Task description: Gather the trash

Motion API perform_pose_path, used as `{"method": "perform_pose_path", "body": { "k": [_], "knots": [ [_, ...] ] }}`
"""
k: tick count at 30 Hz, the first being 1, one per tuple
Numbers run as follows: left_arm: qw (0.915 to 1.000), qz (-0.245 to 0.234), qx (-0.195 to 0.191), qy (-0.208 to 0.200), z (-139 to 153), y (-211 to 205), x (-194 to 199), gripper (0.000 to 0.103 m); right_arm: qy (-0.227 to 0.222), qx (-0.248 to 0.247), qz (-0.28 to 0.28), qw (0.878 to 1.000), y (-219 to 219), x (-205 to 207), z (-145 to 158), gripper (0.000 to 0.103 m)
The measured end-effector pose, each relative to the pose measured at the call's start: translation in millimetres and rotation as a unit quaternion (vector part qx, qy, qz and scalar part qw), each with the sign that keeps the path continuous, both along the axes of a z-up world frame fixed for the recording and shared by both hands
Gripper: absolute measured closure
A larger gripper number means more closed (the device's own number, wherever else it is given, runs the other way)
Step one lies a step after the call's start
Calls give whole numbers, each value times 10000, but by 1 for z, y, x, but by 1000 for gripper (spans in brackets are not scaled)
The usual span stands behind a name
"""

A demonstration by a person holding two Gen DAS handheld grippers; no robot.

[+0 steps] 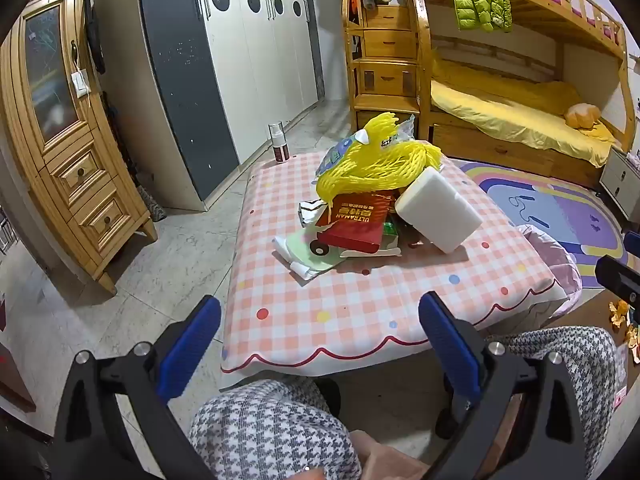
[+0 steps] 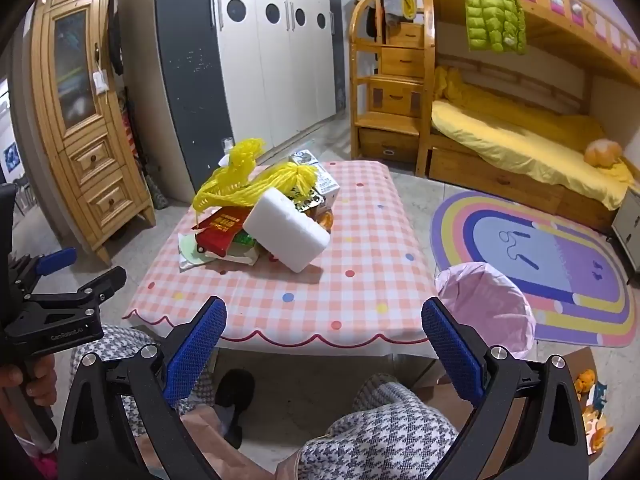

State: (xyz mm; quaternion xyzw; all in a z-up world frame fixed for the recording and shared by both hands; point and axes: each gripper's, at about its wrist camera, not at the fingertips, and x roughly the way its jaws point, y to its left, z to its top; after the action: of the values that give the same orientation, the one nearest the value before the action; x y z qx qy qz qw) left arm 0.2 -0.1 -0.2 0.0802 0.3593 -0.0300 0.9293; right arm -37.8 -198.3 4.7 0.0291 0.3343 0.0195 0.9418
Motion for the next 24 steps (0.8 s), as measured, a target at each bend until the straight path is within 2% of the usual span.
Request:
{"method": "perform_pose_path", "body": {
  "k": [24],
  "knots": [
    [10000,44,17,14,-4,6,2,7,-69,-134,-36,9999,-1,-1,0,6]
  ]
}}
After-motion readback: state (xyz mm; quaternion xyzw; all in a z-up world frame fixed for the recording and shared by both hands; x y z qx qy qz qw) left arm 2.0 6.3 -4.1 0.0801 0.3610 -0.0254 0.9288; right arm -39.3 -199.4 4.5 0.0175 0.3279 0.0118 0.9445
